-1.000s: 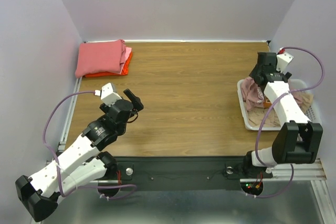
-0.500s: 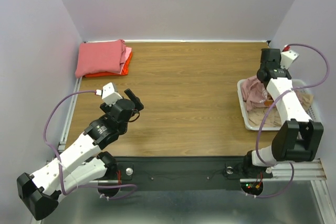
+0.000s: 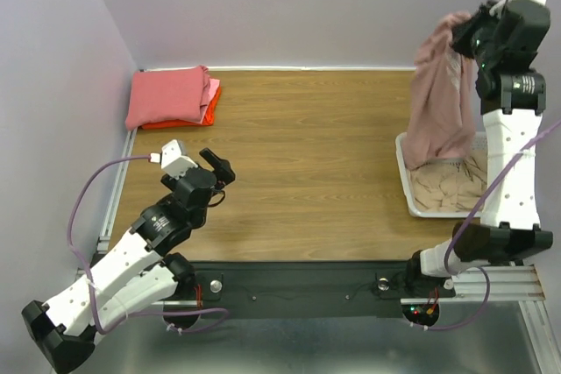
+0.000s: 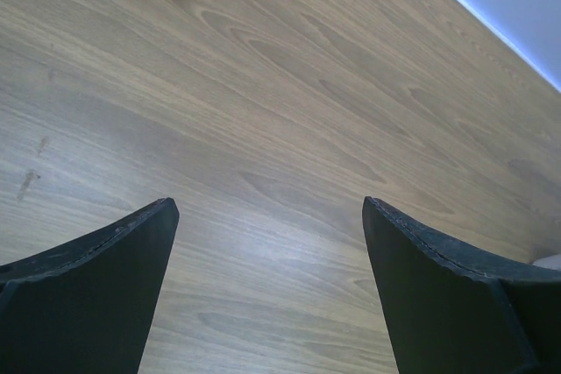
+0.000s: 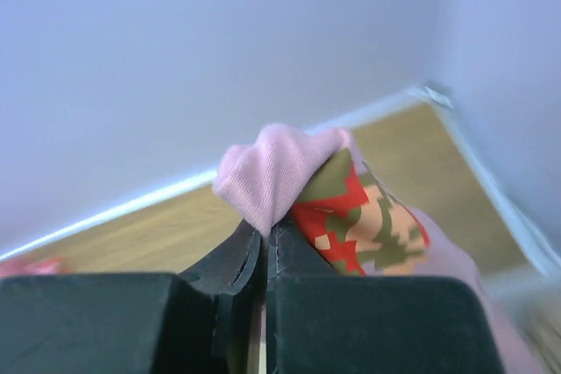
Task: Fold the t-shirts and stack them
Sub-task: Move the tshirt to the center of the board
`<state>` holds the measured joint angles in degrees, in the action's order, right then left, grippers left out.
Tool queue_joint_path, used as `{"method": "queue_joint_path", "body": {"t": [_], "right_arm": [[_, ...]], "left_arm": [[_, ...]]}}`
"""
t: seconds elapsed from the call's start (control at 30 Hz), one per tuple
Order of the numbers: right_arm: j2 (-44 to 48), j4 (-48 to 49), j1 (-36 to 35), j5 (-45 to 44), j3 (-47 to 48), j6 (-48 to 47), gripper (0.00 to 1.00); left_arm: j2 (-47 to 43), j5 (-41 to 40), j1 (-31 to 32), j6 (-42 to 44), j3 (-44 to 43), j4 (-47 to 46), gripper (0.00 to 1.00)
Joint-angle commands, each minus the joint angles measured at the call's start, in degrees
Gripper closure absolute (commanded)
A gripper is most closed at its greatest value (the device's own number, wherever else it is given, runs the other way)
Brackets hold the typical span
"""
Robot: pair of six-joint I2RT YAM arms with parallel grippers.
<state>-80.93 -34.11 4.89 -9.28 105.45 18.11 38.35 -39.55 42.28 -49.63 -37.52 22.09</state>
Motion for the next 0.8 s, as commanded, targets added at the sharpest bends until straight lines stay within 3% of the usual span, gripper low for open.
{"method": "queue_joint_path", "body": {"t": [0.0, 0.07, 0.17, 0.2, 0.3, 0.47, 0.53, 0.6, 0.63, 0.77], "right_arm": [[-6.85, 5.36, 0.04, 31.81, 15.45, 0.34, 1.0], [-12.38, 7.9, -0.57, 41.22, 24.57, 5.43, 1.0], [-16.36, 8.27, -9.25, 36.98, 32.88, 1.34, 1.0], [-17.5, 8.35, -14.67, 35.92, 33.67, -0.16, 1.0], [-19.52, 9.93, -21.47, 36.78, 34.73, -1.85, 0.98], [-20.59, 13.8, -24.66, 37.05, 31.49, 1.31, 0.93], [-19.72, 13.81, -24.66, 34.6, 25.2, 1.67, 0.92], [-15.68, 13.81, -24.66, 26.36, 17.2, 0.53, 0.9], [-13.75, 13.81, -24.66, 22.24, 7.41, -0.61, 0.87], [-5.93, 13.89, -24.57, -3.47, -16.6, -1.85, 0.58]], "left_arm": [[-1.78, -2.81, -0.01, -1.35, -0.01, -0.56, 0.02], [-2.13, -2.81, -0.01, -2.05, -0.1, -0.2, 0.02], [-2.66, -2.99, -0.01, -3.54, -0.19, 1.2, 0.02], [-2.66, -3.25, 0.08, -3.98, -0.36, 2.25, 0.02], [-3.19, -4.04, 0.08, -7.48, -1.06, 5.4, 0.02], [-2.4, -5.8, -0.01, -13.04, -3.87, 12.27, 0.02], [-2.31, -5.45, 0.08, -13.91, -4.05, 13.5, 0.02], [-2.31, -5.45, -0.01, -14.88, -3.71, 14.47, 0.02], [-2.4, -5.54, 0.08, -15.15, -3.62, 14.48, 0.02], [-2.31, -5.63, -0.01, -16.2, -3.18, 14.91, 0.02]]}}
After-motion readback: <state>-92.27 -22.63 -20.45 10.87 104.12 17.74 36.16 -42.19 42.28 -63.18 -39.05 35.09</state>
